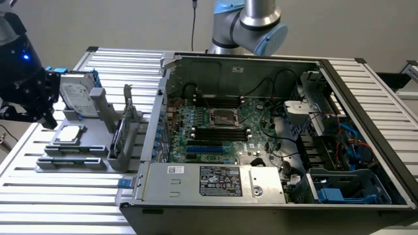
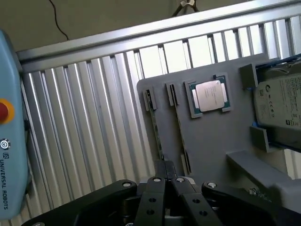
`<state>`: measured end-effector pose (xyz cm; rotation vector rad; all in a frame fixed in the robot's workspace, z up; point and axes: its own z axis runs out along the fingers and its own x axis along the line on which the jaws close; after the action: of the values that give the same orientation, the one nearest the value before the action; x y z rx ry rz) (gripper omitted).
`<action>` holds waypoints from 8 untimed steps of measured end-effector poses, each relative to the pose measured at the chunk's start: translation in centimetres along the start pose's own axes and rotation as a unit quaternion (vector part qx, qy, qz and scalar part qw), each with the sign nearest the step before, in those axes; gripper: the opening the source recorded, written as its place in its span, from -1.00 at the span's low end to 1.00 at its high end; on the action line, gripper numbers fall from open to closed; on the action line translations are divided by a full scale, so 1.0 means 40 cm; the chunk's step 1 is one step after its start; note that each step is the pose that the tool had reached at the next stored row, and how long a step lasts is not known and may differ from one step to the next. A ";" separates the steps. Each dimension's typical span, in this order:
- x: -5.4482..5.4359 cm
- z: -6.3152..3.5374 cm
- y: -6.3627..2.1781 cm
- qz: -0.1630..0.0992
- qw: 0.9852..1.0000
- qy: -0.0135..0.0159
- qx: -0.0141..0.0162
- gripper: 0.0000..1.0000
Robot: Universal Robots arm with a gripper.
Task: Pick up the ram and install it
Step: 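Pick up the ram and move it above insertion slot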
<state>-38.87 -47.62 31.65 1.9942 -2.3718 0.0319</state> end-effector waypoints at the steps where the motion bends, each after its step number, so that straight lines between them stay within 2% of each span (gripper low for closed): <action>1: 0.000 0.003 0.000 -0.009 1.000 0.000 0.001 -0.79; 4: -0.001 0.012 0.000 -0.036 0.999 0.000 0.003 -0.79; 8: -0.001 0.025 0.000 -0.073 0.997 0.000 0.006 -0.79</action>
<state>-38.87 -47.62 30.64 2.1655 -2.2249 0.0426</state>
